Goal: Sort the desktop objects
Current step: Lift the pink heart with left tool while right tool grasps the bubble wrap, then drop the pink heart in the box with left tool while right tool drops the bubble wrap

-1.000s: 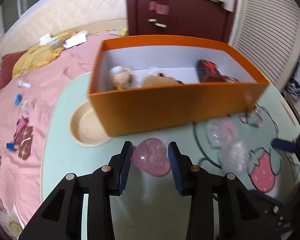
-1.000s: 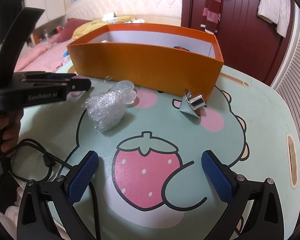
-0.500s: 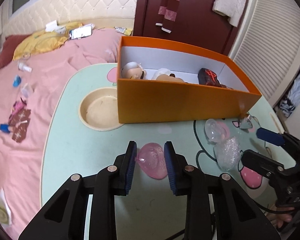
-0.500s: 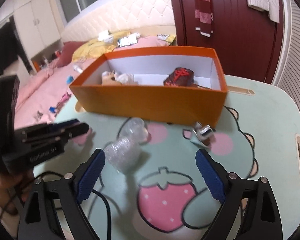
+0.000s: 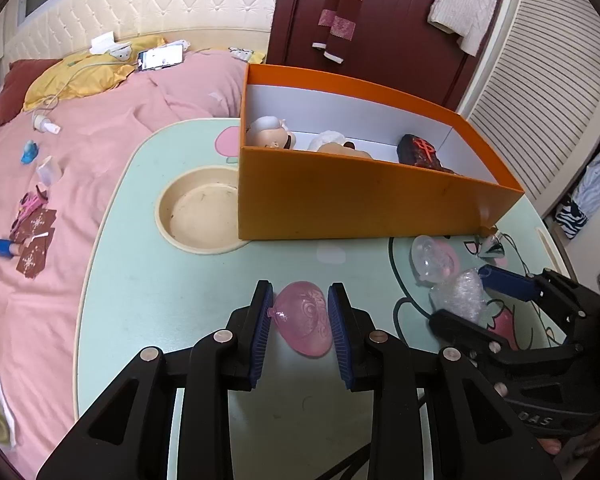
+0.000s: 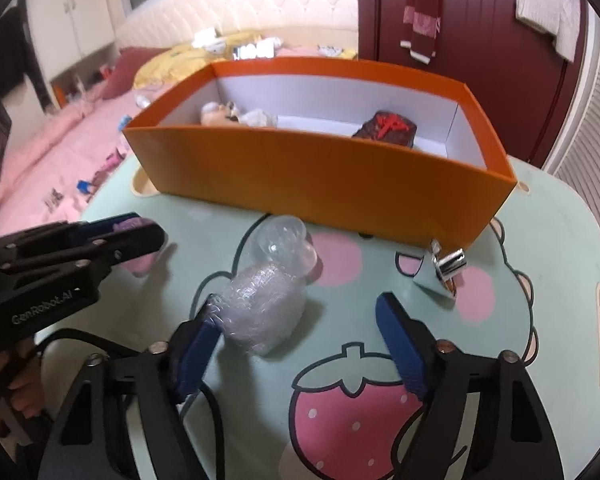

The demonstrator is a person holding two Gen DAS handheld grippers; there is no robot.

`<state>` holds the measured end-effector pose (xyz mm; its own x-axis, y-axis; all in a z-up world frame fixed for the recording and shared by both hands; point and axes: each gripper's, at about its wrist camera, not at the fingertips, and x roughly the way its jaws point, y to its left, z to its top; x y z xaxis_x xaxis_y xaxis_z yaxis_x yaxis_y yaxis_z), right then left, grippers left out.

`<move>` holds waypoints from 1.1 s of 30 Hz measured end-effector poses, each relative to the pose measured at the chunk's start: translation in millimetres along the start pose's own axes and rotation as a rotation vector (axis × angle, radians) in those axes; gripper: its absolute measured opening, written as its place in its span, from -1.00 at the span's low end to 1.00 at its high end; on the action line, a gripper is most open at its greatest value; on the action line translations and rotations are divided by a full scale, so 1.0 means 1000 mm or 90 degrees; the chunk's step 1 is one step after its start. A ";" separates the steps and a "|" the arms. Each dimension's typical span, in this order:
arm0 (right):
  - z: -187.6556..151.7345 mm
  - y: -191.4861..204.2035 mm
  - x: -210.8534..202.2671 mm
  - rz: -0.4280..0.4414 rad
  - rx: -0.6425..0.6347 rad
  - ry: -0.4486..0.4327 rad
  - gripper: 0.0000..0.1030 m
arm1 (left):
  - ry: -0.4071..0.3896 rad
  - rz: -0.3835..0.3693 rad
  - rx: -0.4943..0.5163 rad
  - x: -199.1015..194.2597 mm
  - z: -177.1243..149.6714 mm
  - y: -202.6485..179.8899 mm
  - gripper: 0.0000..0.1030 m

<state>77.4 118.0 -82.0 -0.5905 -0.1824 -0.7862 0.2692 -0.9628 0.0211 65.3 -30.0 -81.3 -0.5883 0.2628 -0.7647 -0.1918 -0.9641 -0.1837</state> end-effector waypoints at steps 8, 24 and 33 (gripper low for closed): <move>-0.005 0.000 -0.005 0.000 -0.021 -0.007 -0.37 | 0.000 0.001 0.001 -0.001 0.000 -0.003 -0.42; -0.009 -0.038 -0.030 0.055 0.052 -0.056 -0.40 | 0.002 -0.051 0.002 -0.012 0.004 0.000 -0.45; -0.017 -0.044 -0.029 0.064 0.062 -0.046 -0.40 | 0.009 0.014 0.077 -0.005 -0.008 -0.021 -0.32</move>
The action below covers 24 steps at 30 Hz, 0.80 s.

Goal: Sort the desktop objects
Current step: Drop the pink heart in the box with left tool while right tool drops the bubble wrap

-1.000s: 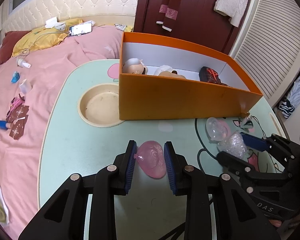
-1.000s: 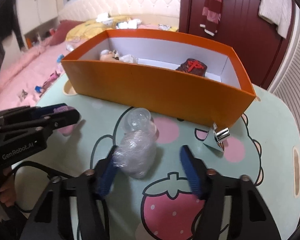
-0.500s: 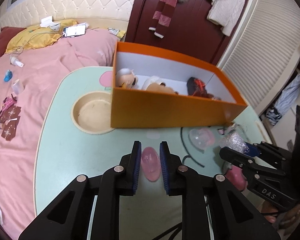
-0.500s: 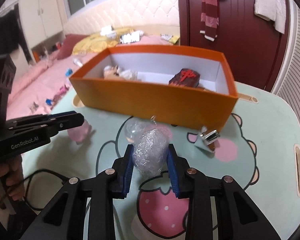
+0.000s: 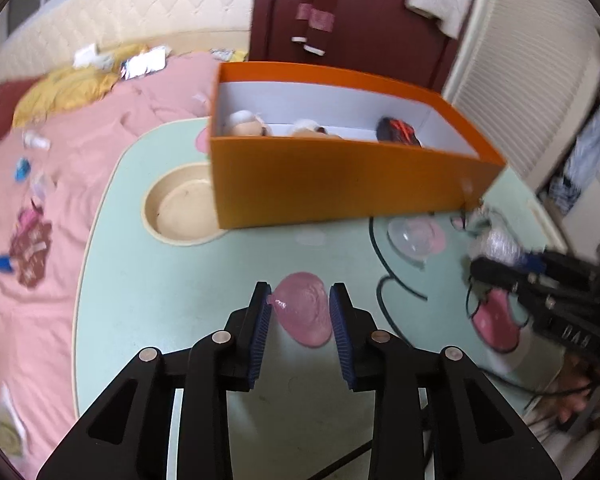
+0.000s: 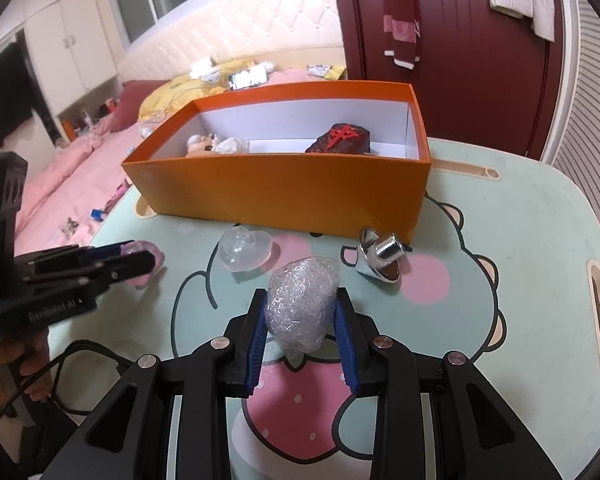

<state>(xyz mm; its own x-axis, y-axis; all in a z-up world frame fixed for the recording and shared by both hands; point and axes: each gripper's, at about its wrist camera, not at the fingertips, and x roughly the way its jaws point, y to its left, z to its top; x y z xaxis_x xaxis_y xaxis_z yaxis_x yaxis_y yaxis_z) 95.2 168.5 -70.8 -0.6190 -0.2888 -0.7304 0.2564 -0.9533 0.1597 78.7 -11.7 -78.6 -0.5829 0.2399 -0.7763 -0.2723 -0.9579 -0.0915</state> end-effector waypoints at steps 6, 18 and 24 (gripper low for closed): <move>-0.002 -0.001 -0.001 0.004 -0.003 -0.003 -0.40 | -0.004 -0.007 0.013 -0.001 -0.003 -0.007 -0.52; 0.018 -0.004 -0.018 0.022 -0.006 -0.052 -0.41 | -0.088 -0.048 -0.009 -0.036 0.036 -0.007 -0.52; 0.045 -0.001 -0.031 0.037 -0.014 -0.101 -0.41 | -0.141 -0.049 -0.013 -0.047 0.072 -0.004 -0.52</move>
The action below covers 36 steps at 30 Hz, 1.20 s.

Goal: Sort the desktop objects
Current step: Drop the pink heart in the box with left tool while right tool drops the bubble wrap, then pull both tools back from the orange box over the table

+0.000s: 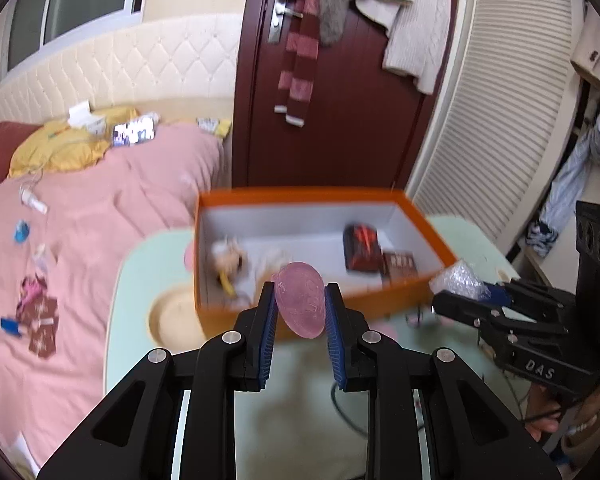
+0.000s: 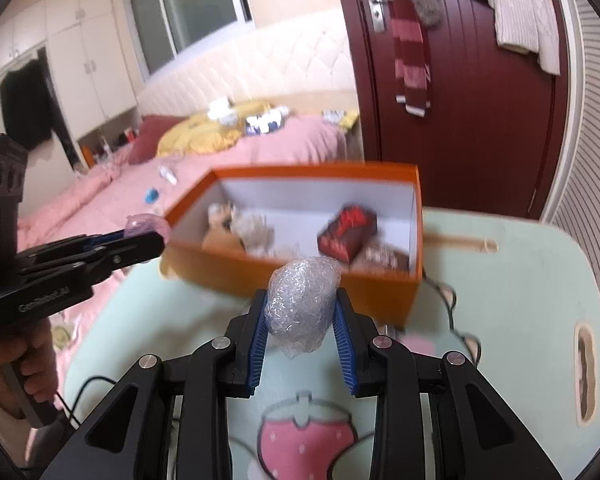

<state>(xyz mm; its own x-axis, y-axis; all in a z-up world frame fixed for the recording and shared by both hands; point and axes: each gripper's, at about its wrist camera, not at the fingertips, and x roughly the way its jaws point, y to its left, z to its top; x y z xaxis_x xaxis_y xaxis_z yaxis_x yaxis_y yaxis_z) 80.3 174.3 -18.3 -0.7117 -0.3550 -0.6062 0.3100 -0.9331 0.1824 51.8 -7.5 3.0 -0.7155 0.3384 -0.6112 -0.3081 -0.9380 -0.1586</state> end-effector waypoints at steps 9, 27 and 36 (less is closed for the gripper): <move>0.033 0.003 0.023 -0.005 -0.011 -0.032 -0.41 | 0.002 0.009 -0.010 0.040 0.024 0.009 -0.52; 0.031 -0.003 0.074 -0.009 -0.002 0.020 -0.37 | 0.041 0.019 -0.005 0.080 0.013 0.012 -0.48; 0.028 0.003 0.060 -0.023 -0.029 -0.012 0.12 | 0.025 0.055 0.002 0.068 0.011 0.010 0.49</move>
<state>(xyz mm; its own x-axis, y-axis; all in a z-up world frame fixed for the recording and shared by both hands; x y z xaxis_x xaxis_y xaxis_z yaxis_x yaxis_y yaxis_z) 21.0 148.6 -32.4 -0.7347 -0.3231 -0.5965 0.3128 -0.9416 0.1247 -6.2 7.1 -31.8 -0.7145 0.2524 -0.6525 -0.2479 -0.9635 -0.1011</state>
